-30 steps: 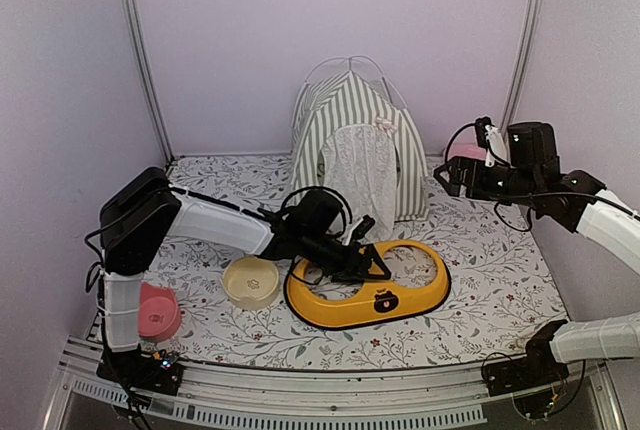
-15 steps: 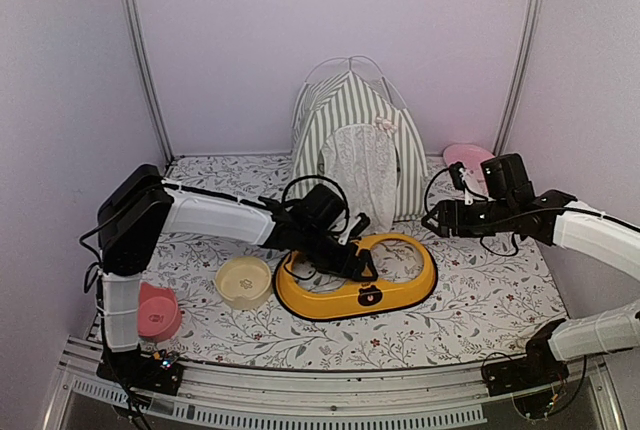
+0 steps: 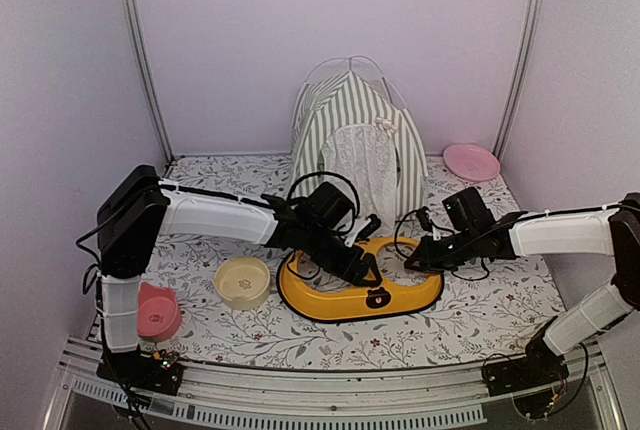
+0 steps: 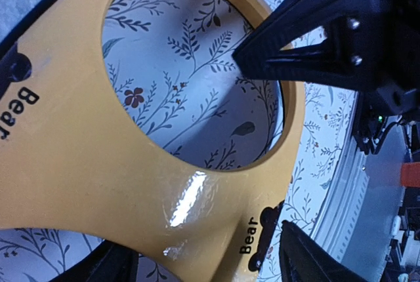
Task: Set up the pet tent
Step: Place the pet food container at the center of the board.
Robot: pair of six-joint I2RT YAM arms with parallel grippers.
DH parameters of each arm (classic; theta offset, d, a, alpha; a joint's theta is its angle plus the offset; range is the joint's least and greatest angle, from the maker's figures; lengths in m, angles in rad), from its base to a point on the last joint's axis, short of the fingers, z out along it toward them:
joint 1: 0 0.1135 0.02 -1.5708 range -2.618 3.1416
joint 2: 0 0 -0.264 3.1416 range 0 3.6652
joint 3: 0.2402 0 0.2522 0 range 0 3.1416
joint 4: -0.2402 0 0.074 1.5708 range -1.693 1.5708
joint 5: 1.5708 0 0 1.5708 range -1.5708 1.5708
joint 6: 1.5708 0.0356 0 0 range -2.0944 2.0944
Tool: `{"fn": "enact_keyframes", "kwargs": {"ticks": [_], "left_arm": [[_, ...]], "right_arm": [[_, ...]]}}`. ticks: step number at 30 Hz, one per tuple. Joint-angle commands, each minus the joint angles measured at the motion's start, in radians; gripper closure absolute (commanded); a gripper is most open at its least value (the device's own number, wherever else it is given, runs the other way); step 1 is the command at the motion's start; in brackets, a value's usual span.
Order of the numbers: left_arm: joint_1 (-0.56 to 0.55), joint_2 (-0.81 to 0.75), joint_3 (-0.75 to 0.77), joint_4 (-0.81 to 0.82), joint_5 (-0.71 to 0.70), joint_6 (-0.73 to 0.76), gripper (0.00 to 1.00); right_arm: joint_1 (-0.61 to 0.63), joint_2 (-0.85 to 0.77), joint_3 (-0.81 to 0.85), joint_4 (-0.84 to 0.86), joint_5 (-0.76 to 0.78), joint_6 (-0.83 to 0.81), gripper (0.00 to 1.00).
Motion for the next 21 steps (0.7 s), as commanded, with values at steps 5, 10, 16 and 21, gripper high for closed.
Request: {"fn": "enact_keyframes", "kwargs": {"ticks": [5, 10, 16, 21], "left_arm": [[-0.012, -0.013, 0.031, -0.02, -0.069, 0.03, 0.24], [-0.002, -0.036, -0.004, -0.043, -0.161, 0.008, 0.19], [0.005, -0.077, -0.029, -0.039, -0.192, -0.011, 0.19], [0.007, -0.177, -0.052, -0.028, -0.225, -0.034, 0.19]], "right_arm": [[0.021, 0.096, -0.026, -0.002, 0.162, 0.031, 0.99], [0.022, 0.085, -0.061, -0.035, 0.192, 0.044, 1.0], [0.022, 0.038, -0.095, -0.049, 0.192, 0.061, 0.98], [0.022, 0.003, -0.061, -0.037, 0.152, 0.051, 0.85]]}}
